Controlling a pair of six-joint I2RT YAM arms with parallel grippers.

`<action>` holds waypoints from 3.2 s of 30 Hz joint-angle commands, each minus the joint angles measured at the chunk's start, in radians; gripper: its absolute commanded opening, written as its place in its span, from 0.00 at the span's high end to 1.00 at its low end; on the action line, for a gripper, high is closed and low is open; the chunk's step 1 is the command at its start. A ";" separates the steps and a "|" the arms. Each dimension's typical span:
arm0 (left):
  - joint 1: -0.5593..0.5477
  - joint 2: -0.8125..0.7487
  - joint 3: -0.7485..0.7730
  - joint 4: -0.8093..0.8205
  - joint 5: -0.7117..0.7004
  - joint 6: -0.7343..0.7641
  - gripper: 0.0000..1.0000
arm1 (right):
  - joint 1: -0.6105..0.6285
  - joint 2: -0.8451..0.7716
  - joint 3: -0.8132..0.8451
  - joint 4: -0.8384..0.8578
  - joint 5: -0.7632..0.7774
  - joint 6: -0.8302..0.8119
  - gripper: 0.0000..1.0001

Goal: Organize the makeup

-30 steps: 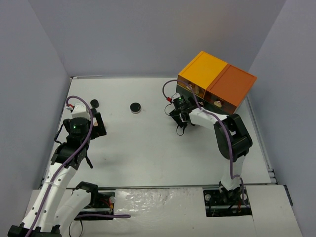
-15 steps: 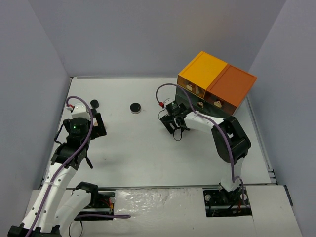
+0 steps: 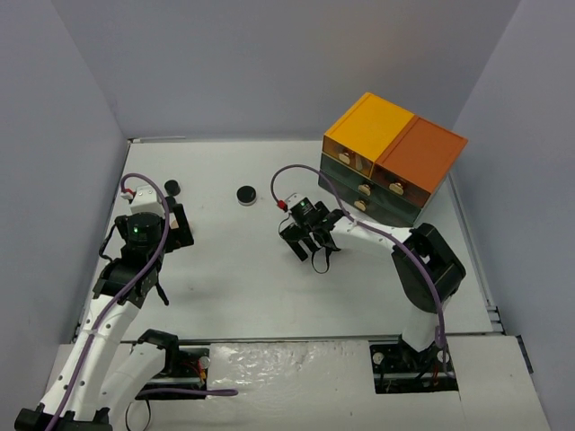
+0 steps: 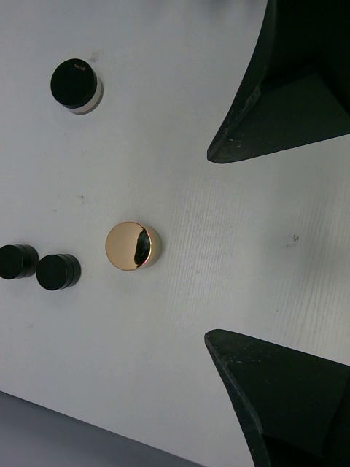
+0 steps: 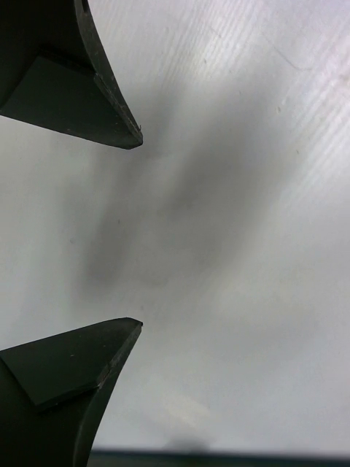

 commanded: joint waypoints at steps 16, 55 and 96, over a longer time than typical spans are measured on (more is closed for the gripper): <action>0.007 -0.016 0.022 0.043 0.003 -0.007 0.03 | -0.212 0.088 0.210 0.045 0.243 -0.227 0.01; 0.008 -0.021 0.021 0.047 0.002 -0.004 0.03 | -0.240 0.112 0.080 0.046 -0.019 -0.041 0.02; 0.014 0.281 0.159 -0.008 0.051 -0.102 0.03 | 0.033 -0.301 0.306 -0.205 -0.016 0.063 0.02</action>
